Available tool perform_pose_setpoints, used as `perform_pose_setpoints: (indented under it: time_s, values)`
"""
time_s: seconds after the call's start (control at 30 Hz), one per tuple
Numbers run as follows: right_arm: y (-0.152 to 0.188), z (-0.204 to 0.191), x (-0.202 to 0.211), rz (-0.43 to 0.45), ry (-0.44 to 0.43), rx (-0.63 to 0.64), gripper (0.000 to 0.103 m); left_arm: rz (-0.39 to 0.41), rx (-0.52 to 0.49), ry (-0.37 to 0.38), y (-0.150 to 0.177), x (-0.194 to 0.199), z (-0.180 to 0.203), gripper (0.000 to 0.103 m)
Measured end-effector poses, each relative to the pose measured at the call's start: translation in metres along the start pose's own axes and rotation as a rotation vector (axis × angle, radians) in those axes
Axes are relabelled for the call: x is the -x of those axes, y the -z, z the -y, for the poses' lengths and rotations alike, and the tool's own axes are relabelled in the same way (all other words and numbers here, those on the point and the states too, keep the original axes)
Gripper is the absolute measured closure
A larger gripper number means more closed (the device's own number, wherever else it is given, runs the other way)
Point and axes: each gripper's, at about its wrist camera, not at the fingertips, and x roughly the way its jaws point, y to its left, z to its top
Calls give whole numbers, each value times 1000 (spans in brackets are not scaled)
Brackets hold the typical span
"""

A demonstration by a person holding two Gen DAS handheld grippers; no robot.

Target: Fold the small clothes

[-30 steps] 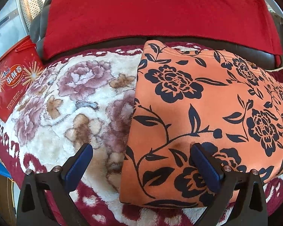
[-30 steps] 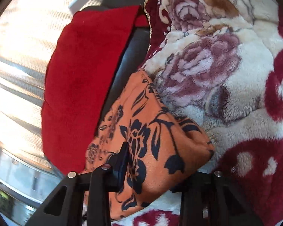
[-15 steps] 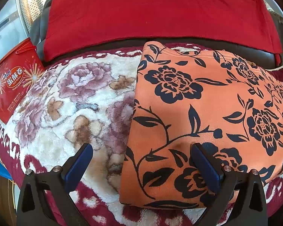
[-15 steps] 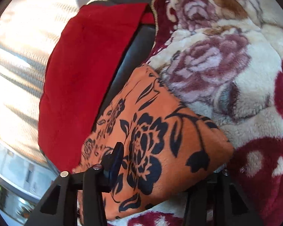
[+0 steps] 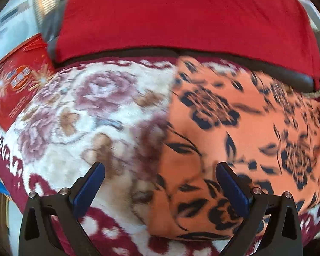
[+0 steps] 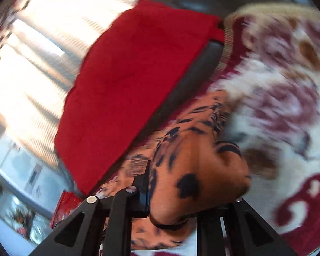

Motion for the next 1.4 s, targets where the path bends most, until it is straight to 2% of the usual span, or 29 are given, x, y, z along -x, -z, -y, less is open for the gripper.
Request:
perform_pose_setpoints:
  time_s: [0.17, 0.3, 0.4, 0.57, 0.67, 0.73, 0.8, 0.87, 0.9, 0.93, 1.0, 1.07, 1.13, 1.23, 1.3, 1.4]
  values:
    - [8, -79, -20, -44, -90, 113, 84, 40, 139, -91, -7, 7, -45, 0]
    - [42, -126, -53, -132, -163, 139, 84, 71, 217, -192, -7, 13, -83, 0]
    - [82, -145, -84, -227, -186, 143, 84, 82, 267, -222, -3, 15, -106, 0]
    - [157, -152, -142, -401, -156, 123, 84, 66, 308, -239, 3, 11, -128, 0]
    - [175, -154, -146, -394, -140, 167, 83, 70, 309, -239, 5, 10, -130, 0]
    - [175, -156, -147, -389, -153, 195, 79, 68, 306, -234, 4, 10, -129, 0]
    - [172, -153, -146, -392, -169, 170, 72, 67, 302, -225, 4, 10, -126, 0]
    - [174, -152, -142, -403, -190, 168, 61, 76, 295, -224, 4, 13, -123, 0]
    - [176, -154, -140, -418, -214, 183, 45, 86, 289, -230, 3, 15, -121, 0]
    - [178, -159, -137, -444, -258, 208, 35, 96, 287, -238, 3, 17, -121, 0]
    - [181, -165, -127, -487, -317, 247, 31, 130, 295, -246, 3, 24, -123, 0]
    - [181, -166, -112, -504, -381, 265, 31, 158, 312, -234, 3, 28, -127, 0]
    - [173, -159, -94, -460, -401, 269, 31, 195, 330, -206, 4, 35, -129, 0]
    - [150, -144, -76, -343, -332, 269, 32, 256, 319, -91, 4, 46, -121, 0]
    - [130, -136, -72, -277, -275, 259, 34, 297, 259, -30, 5, 53, -105, 0]
    - [108, -118, -72, -232, -249, 209, 48, 319, 153, 70, 8, 56, -76, 0]
